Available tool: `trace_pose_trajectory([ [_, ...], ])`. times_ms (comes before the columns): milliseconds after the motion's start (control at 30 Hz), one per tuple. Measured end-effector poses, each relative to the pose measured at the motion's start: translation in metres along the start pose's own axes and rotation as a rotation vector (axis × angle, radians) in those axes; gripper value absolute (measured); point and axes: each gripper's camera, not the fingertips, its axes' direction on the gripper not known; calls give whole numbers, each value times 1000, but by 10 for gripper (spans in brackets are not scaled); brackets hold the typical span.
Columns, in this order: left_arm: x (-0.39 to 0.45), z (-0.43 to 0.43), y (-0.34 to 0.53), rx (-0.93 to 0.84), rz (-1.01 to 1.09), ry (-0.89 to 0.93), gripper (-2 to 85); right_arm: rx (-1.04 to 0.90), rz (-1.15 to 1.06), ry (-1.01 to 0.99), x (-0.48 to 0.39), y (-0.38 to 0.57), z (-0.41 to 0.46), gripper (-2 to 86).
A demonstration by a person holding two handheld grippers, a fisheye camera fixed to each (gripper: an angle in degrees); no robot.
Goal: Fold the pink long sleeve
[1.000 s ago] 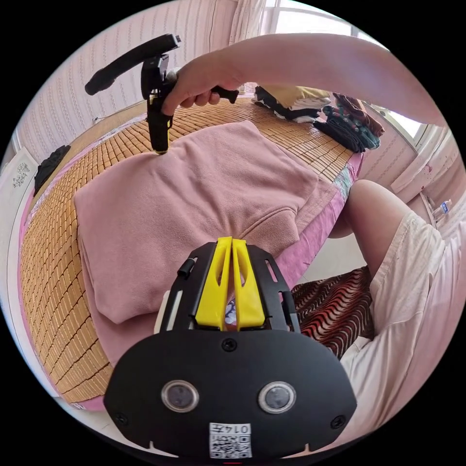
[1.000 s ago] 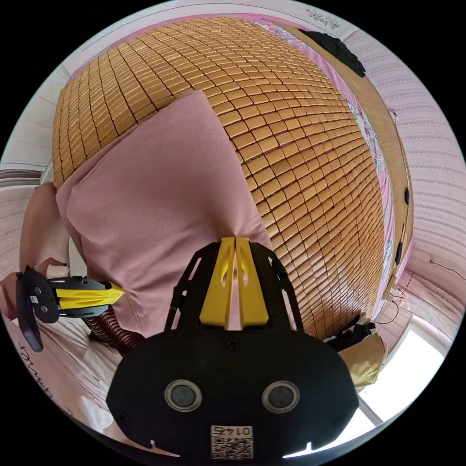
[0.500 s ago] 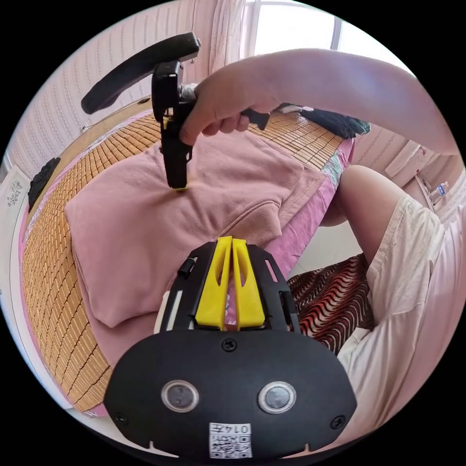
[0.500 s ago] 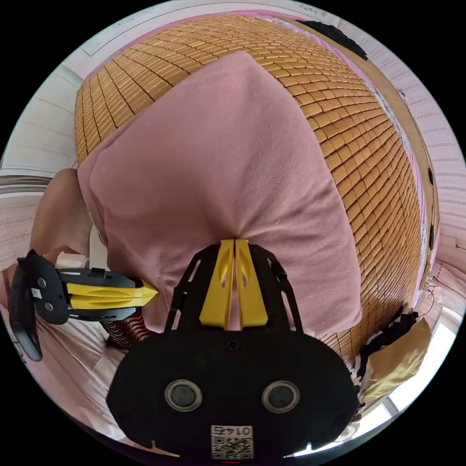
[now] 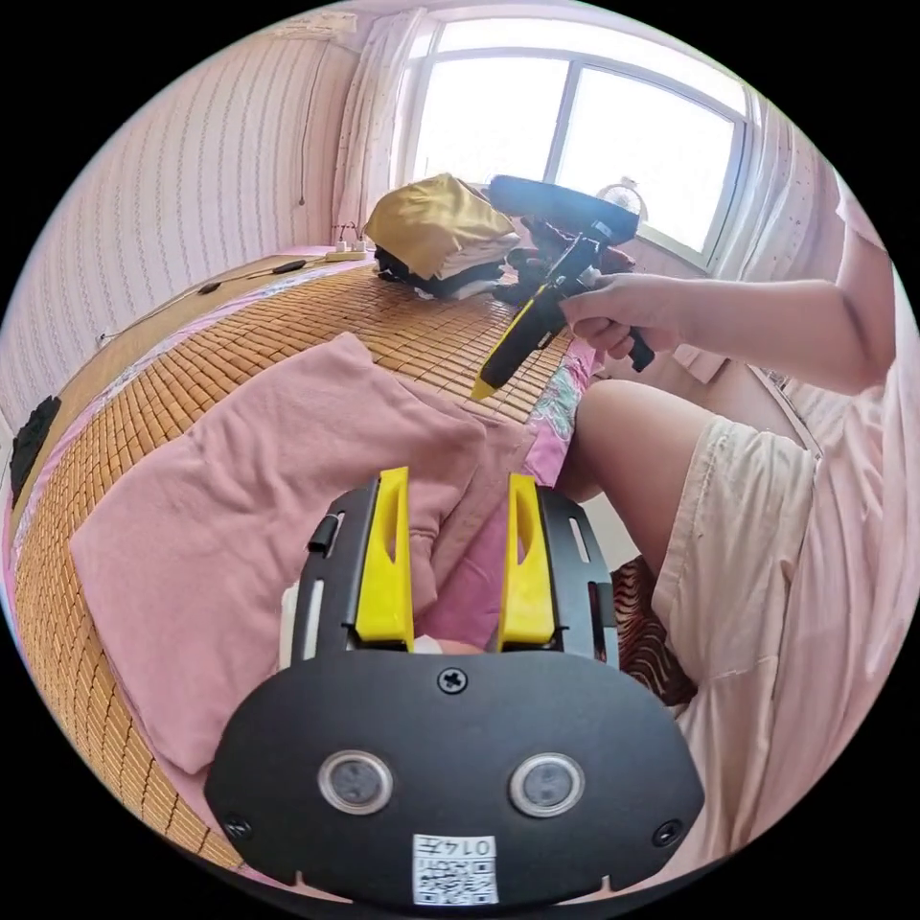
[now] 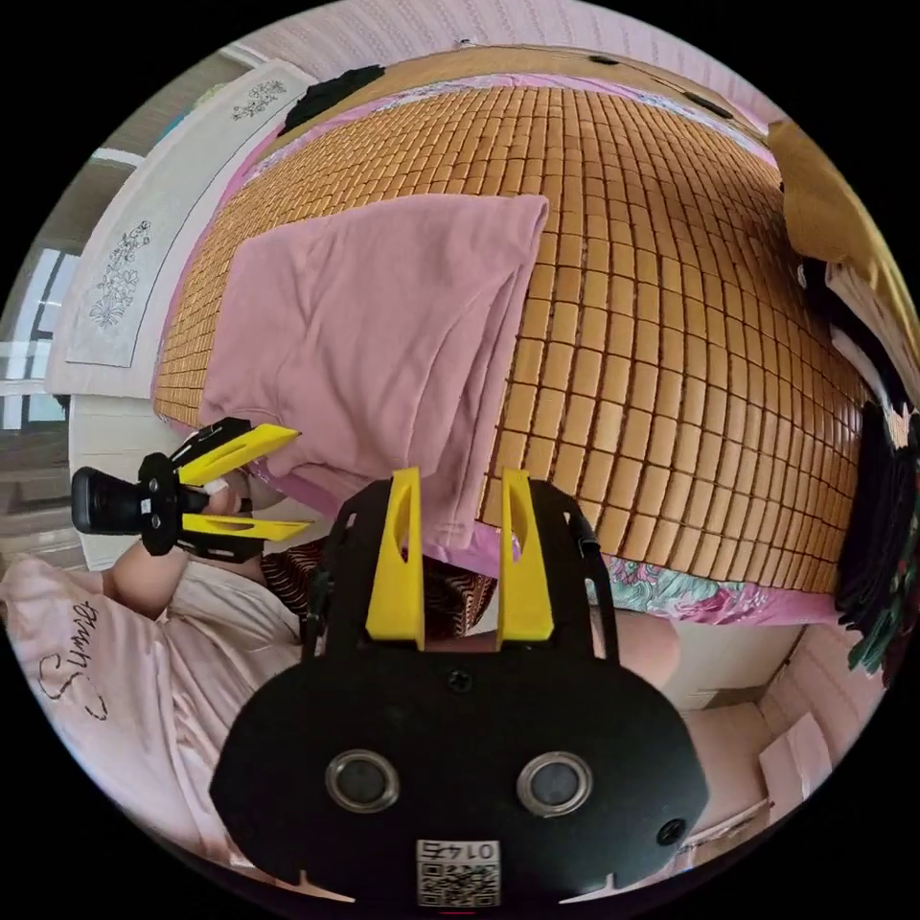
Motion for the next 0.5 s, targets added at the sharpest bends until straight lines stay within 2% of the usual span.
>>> trace_pose_trajectory([
  [100,16,24,-23,-36,33,11,165,-59,44,-148,36,14,4,81],
  [167,26,40,-32,-69,64,-15,175,-33,41,-194,48,23,-9,56],
  [233,40,57,-42,-170,134,-49,176,114,-63,-416,53,42,-55,39],
  [267,43,59,-44,-195,142,-62,174,145,-82,-457,54,48,-66,37],
  [367,53,39,-51,-178,89,-184,109,172,-186,-433,55,74,-105,31],
  [400,53,28,-52,-172,48,-218,57,192,-206,-425,61,85,-116,30],
  [500,56,6,-49,-175,1,-122,43,313,-64,-474,109,114,-127,25],
])
